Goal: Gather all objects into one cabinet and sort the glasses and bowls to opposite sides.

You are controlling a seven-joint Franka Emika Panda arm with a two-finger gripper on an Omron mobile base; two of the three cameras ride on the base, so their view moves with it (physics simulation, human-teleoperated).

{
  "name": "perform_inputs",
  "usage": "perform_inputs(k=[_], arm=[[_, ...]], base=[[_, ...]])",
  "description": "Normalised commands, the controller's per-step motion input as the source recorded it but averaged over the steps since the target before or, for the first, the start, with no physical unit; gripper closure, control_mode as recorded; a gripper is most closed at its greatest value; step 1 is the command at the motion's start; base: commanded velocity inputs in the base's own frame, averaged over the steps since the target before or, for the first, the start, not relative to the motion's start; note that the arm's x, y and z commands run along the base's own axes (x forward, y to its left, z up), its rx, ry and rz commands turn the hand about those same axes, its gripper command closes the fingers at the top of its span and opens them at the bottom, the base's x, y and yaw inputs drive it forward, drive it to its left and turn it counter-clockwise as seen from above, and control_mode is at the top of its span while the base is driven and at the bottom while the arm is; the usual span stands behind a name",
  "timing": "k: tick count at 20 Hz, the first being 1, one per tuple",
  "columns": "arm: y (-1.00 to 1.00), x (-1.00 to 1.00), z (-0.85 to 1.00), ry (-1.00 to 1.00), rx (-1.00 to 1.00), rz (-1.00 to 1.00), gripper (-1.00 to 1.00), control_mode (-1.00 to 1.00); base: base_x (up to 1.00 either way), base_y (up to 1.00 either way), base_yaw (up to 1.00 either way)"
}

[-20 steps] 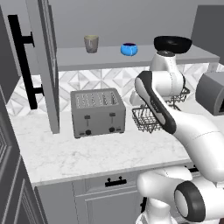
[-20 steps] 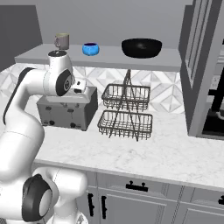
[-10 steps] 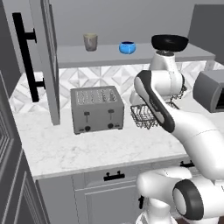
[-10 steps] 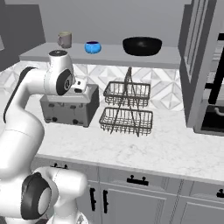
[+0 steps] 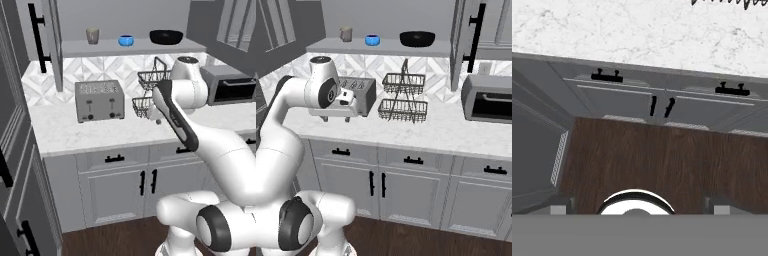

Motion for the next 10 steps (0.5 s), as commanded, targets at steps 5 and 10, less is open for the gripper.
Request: perform_inputs(k=[5, 10], arm=[[0.0, 0.0, 0.0, 0.0, 0.0, 0.0, -1.0, 1.0], [0.0, 0.0, 0.0, 0.0, 0.0, 0.0, -1.0, 1.0]], base=[[-0.29, -0.94, -0.07], [-0.08, -1.0, -0.06]])
